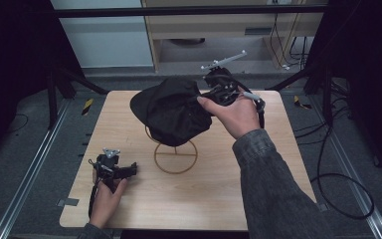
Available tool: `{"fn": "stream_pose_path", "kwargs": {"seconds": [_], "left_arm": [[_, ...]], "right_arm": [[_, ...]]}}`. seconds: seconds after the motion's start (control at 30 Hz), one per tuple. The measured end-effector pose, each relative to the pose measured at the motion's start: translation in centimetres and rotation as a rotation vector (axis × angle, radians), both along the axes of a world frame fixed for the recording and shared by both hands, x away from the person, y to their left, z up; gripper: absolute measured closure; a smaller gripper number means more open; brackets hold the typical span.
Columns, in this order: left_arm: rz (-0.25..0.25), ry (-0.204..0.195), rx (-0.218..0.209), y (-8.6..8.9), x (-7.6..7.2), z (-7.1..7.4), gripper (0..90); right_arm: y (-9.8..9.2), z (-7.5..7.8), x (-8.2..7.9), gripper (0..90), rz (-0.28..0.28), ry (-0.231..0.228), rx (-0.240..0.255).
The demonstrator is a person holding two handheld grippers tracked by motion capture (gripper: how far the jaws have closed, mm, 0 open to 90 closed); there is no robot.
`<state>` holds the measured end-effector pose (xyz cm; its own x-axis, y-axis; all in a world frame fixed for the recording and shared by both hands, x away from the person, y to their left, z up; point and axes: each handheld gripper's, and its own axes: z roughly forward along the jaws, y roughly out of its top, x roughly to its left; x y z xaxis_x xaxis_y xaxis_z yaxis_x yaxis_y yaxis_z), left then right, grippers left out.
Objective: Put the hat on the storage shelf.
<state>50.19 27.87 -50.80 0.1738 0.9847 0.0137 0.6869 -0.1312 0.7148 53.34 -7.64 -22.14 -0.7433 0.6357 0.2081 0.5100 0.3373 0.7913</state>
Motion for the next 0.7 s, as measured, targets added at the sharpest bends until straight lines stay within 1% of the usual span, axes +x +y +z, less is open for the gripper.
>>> {"fn": "stream_pose_path", "kwargs": {"seconds": [0.07,0.27,0.5,0.7], "left_arm": [[0.0,0.0,0.0,0.0,0.0,0.0,0.0],[0.0,0.0,-0.001,0.0,0.0,0.0,0.0],[0.0,0.0,0.0,0.0,0.0,0.0,0.0],[0.0,0.0,0.0,0.0,0.0,0.0,0.0]], "right_arm": [[0.2,-0.4,0.2,85.3,0.001,0.005,-0.007],[0.4,-1.5,0.6,85.1,-0.003,0.024,0.005],[0.8,-1.7,1.0,84.8,-0.01,0.04,0.006],[1.2,-2.3,1.2,84.1,-0.006,0.052,-0.013]]}}
